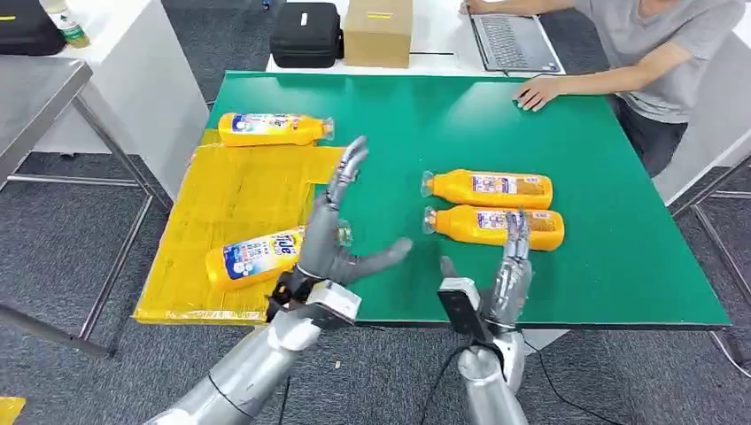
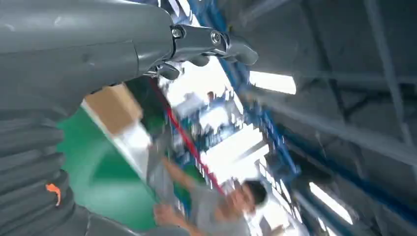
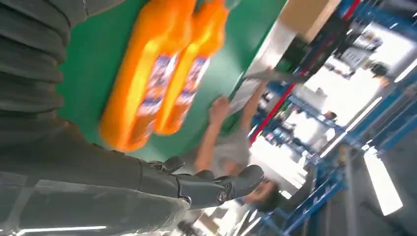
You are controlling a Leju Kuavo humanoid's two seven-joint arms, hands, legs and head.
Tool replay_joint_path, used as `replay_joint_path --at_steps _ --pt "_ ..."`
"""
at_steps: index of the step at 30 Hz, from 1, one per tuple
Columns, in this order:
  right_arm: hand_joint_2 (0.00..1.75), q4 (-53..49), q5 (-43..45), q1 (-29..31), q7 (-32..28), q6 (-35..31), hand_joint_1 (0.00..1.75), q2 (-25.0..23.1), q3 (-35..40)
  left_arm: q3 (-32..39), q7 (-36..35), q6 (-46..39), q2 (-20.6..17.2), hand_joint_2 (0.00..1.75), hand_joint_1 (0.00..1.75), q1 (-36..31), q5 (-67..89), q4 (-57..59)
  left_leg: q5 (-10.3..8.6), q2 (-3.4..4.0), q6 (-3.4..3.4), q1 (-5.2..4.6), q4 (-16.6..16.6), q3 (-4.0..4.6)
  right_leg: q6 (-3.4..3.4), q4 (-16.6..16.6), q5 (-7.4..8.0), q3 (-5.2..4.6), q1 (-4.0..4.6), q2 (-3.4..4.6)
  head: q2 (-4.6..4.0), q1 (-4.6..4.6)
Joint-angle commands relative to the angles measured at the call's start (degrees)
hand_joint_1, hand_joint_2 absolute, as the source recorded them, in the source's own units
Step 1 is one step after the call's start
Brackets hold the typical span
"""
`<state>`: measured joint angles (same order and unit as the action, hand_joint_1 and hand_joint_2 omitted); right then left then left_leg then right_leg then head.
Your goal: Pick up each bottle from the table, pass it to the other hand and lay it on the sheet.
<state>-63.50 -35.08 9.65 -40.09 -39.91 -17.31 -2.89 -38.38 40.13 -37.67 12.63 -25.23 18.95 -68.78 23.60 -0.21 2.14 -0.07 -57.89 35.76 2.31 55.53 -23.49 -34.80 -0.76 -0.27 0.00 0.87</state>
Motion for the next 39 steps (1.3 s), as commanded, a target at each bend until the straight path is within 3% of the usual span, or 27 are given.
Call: replay_joint_path --at_steps 1,13,15,17,22,23,26,28,39 --pt "1.75 -8.46 2.64 -0.35 0.09 -0.09 0.00 3.66 -9.70 3.94 -0.13 -2.33 -0.72 1.75 0.00 -3.60 14.44 9.82 -0.03 -0.10 -0.05 -0.01 0.06 -0.09 -0.05 -0.02 -0.04 0.15 -0.01 -0.17 0.00 0.02" --pt "1.75 -8.38 1.16 -0.04 0.09 -0.09 0.00 1.91 -10.79 0.78 -0.13 -2.33 -1.02 1.75 0.00 -4.17 11.84 12.26 -0.02 0.05 -0.07 0.04 0.05 -0.17 -0.06 -0.01 -0.03 0.21 0.03 0.03 0.00 0.02" --pt "1.75 -9.39 -2.06 -0.52 0.09 -0.09 0.00 1.73 -11.80 -0.70 -0.13 -2.33 -1.28 1.75 0.00 -4.57 10.00 12.74 -0.03 0.02 -0.07 0.05 0.03 -0.15 -0.07 0.00 -0.03 0.20 0.04 0.00 0.00 0.00" --pt "1.75 -9.94 -14.11 -1.07 0.09 -0.09 0.00 2.36 -14.22 -3.14 -0.13 -2.33 -1.88 1.75 0.00 -4.99 6.53 12.75 -0.03 -0.05 -0.08 0.04 0.05 -0.17 -0.08 0.00 -0.06 0.24 0.03 -0.08 0.00 0.02" --pt "1.75 -3.24 -12.34 0.70 0.09 -0.09 0.00 6.18 -14.95 -2.21 -0.13 -2.33 -2.55 1.75 0.00 -3.37 5.90 10.79 -0.04 -0.01 -0.08 0.06 0.08 -0.22 -0.07 -0.07 -0.02 0.29 0.05 -0.03 0.00 0.00" --pt "1.75 -2.89 -16.55 0.85 0.09 -0.09 0.00 4.63 -17.30 -1.41 -0.13 -2.33 -2.59 1.75 0.00 -2.88 5.21 9.93 -0.05 -0.02 -0.07 0.04 0.08 -0.18 -0.06 -0.05 -0.02 0.25 0.03 -0.04 0.00 0.00" --pt "1.75 4.16 -19.87 4.04 0.09 -0.09 0.00 6.62 -21.09 0.66 -0.13 -2.33 -2.58 1.75 0.00 -0.39 2.06 6.01 -0.02 0.05 -0.06 0.06 0.09 -0.23 -0.06 -0.09 -0.01 0.30 0.05 0.03 0.00 0.00" --pt "1.75 6.46 -24.23 6.38 0.09 -0.09 0.00 7.98 -23.98 -2.66 -0.13 -2.33 -2.44 1.75 0.00 0.08 -5.17 3.36 0.01 0.11 -0.07 0.05 0.12 -0.32 -0.06 -0.13 -0.01 0.40 0.04 0.10 0.00 0.02" --pt "1.75 3.86 -22.61 6.91 0.09 -0.09 0.00 9.10 -23.22 -4.52 -0.13 -2.33 -0.95 1.75 0.00 0.93 -5.89 -0.03 0.04 0.08 -0.09 0.03 0.05 -0.25 -0.09 -0.02 -0.06 0.34 0.03 0.04 0.00 0.02"
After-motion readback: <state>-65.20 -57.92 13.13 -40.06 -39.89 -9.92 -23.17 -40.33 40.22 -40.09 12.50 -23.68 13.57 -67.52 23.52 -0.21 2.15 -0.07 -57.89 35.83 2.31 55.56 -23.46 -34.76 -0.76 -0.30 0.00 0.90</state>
